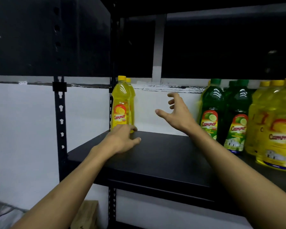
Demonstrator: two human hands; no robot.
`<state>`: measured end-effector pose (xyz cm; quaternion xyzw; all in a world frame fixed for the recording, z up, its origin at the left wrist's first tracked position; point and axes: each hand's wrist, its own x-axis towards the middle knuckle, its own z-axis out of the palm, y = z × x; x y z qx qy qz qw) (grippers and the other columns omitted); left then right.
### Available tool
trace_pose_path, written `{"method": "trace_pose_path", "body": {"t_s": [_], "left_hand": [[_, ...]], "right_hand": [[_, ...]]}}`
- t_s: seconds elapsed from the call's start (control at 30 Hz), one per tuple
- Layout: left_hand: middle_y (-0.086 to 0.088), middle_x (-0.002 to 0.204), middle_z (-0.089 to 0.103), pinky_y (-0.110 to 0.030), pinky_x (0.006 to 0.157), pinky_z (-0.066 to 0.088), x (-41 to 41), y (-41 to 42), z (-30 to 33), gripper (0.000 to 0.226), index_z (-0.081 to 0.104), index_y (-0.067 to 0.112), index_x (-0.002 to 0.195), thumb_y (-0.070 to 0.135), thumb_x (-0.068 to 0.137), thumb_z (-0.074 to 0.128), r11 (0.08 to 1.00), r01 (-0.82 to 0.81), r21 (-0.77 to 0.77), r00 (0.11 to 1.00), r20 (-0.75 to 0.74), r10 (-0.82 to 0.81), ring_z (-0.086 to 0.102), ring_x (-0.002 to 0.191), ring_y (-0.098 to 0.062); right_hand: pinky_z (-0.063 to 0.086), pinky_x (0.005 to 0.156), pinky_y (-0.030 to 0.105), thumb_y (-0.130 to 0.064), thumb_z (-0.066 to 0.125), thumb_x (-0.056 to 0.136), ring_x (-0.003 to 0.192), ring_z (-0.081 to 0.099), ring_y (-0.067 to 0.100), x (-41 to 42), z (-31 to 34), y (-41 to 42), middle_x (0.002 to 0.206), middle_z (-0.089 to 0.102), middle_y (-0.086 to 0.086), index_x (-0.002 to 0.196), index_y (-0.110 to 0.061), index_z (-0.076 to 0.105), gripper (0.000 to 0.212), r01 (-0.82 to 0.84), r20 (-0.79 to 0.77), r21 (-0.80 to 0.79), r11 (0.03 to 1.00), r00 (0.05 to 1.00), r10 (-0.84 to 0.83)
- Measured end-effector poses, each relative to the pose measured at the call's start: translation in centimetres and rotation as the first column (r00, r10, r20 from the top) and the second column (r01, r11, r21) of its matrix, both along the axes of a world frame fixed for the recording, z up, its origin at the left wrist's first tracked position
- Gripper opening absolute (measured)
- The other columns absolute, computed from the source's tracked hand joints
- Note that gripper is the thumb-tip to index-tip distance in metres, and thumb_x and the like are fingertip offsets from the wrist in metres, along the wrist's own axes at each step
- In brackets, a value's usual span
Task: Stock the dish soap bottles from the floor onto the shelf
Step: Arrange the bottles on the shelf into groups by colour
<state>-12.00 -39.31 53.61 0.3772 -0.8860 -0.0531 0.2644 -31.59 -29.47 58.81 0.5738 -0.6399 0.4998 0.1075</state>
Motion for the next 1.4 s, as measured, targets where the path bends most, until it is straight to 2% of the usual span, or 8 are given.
{"method": "trace_pose_path", "body": {"t_s": [0.2,0.5,0.67,0.8,0.9,1.03,1.17,1.4], "left_hand": [[0.009,0.149,0.047,-0.035,0.108,0.035,-8.7,6.8,3.3,0.058,0.049,0.032,0.141,0.052,0.088,0.061,0.968,0.228,-0.104,0.967,-0.090,-0.238,0.035,0.141,-0.015],[0.001,0.126,0.064,-0.035,0.093,0.052,-20.1,15.6,6.4,0.056,0.058,0.026,0.133,0.048,0.082,0.067,0.876,0.469,-0.113,0.837,-0.261,-0.481,0.058,0.115,-0.018],[-0.002,0.138,0.059,-0.038,0.101,0.048,-25.7,19.5,6.2,0.069,0.047,0.024,0.144,0.045,0.083,0.072,0.814,0.580,-0.033,0.785,-0.242,-0.570,0.054,0.127,-0.021],[-0.001,0.133,0.060,-0.036,0.093,0.052,-29.6,21.5,5.3,0.083,0.031,0.028,0.149,0.042,0.081,0.076,0.719,0.679,0.147,0.721,-0.319,-0.615,0.060,0.116,-0.022],[-0.005,0.130,0.060,-0.048,0.092,0.055,-31.7,22.4,4.1,0.087,0.025,0.028,0.147,0.038,0.078,0.078,0.689,0.702,0.182,0.689,-0.421,-0.590,0.062,0.113,-0.029],[-0.005,0.125,0.061,-0.046,0.089,0.055,-32.5,22.4,3.2,0.088,0.027,0.025,0.144,0.032,0.076,0.082,0.684,0.712,0.157,0.653,-0.508,-0.562,0.062,0.109,-0.028],[-0.004,0.125,0.063,-0.048,0.089,0.055,-31.0,21.4,3.4,0.107,0.025,0.030,0.143,0.057,0.057,0.080,0.682,0.710,0.174,0.660,-0.501,-0.559,0.063,0.110,-0.026],[0.004,0.124,0.063,-0.047,0.096,0.053,-25.5,17.6,3.2,0.081,0.034,0.029,0.140,0.042,0.076,0.083,0.688,0.713,0.137,0.654,-0.485,-0.581,0.062,0.112,-0.017]], "right_hand": [[0.043,0.094,0.032,-0.039,0.074,0.085,0.119,0.046,0.014,-5.1,-0.7,8.0,0.130,0.045,0.000,0.139,-0.019,0.039,0.068,0.123,-0.066,-0.034,0.992,0.990,-0.125],[0.036,0.089,0.022,-0.029,0.074,0.084,0.116,0.048,0.014,-11.9,1.1,17.6,0.121,0.049,0.000,0.131,-0.017,0.048,0.056,0.317,-0.119,-0.199,0.927,0.931,-0.344],[0.037,0.090,0.026,-0.024,0.073,0.085,0.117,0.047,0.021,-15.1,1.5,21.3,0.122,0.050,0.006,0.127,-0.014,0.050,0.050,0.433,-0.109,-0.311,0.846,0.868,-0.485],[0.041,0.102,0.040,-0.026,0.073,0.084,0.121,0.041,0.027,-17.6,1.7,23.0,0.128,0.046,0.011,0.133,-0.010,0.048,0.057,0.537,-0.099,-0.273,0.798,0.809,-0.579],[0.037,0.106,0.037,-0.024,0.075,0.084,0.128,0.037,0.026,-18.6,1.8,23.5,0.135,0.042,0.010,0.138,-0.011,0.044,0.063,0.542,-0.079,-0.238,0.806,0.816,-0.572],[0.034,0.106,0.033,-0.021,0.075,0.086,0.132,0.034,0.025,-19.0,1.5,23.3,0.138,0.039,0.011,0.141,-0.010,0.043,0.065,0.537,-0.085,-0.230,0.812,0.820,-0.567],[0.036,0.103,0.030,-0.022,0.073,0.086,0.128,0.038,0.025,-18.5,1.5,22.9,0.133,0.041,0.011,0.135,-0.010,0.045,0.058,0.501,-0.066,-0.244,0.830,0.845,-0.530],[0.051,0.094,0.035,-0.039,0.075,0.086,0.115,0.057,0.015,-15.0,0.7,20.4,0.124,0.055,-0.003,0.139,-0.015,0.039,0.068,0.250,0.078,-0.120,0.961,0.967,-0.242]]}}
